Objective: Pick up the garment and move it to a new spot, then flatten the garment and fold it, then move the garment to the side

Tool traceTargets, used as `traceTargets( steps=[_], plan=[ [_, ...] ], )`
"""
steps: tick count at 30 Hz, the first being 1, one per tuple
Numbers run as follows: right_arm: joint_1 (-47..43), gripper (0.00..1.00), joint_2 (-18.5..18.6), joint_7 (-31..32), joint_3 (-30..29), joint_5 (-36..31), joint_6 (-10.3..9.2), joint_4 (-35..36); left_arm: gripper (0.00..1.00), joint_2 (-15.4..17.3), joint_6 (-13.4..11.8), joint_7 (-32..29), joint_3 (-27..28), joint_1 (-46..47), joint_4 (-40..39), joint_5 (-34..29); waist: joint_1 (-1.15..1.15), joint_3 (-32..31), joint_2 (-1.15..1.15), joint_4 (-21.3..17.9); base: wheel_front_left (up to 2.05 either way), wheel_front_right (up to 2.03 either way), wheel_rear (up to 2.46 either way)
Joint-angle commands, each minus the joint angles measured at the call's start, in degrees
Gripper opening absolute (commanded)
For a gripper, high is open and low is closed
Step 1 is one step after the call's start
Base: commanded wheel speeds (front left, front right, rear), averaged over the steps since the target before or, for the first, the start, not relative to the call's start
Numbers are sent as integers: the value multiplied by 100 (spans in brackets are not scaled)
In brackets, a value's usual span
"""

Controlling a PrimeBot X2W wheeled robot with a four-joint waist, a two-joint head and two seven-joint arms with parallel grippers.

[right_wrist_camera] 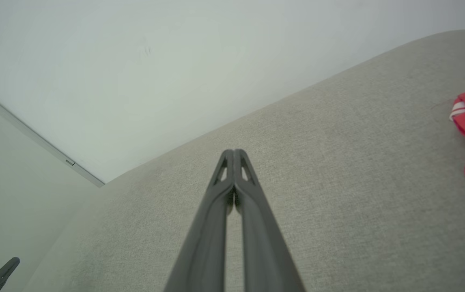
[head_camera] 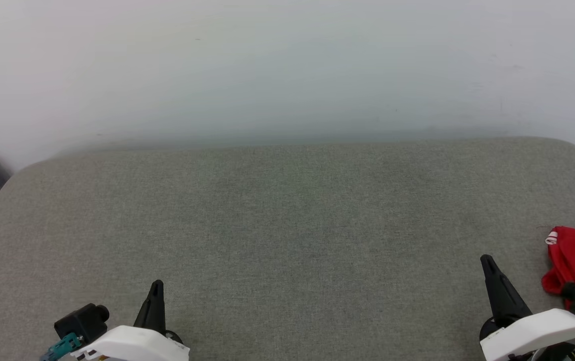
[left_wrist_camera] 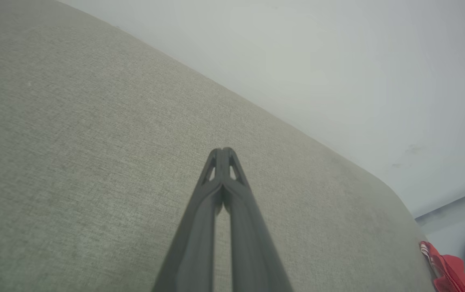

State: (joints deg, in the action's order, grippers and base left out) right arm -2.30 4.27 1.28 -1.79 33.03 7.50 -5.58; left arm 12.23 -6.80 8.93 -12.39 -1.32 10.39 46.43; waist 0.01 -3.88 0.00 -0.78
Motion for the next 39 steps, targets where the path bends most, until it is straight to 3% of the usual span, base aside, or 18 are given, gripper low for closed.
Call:
traceTargets(
  steps=[1,39],
  plan=[
    [198,0,-8,19,-33,218,0,44,0,-5,58,-46,102,192,-54,168,0,5,0,1,0,0,0],
    [553,0,-75,269,-255,3030,0,-389,0,-438,743,-758,953,493,140,2378,-1,158,0,31,0,0,0]
  ],
)
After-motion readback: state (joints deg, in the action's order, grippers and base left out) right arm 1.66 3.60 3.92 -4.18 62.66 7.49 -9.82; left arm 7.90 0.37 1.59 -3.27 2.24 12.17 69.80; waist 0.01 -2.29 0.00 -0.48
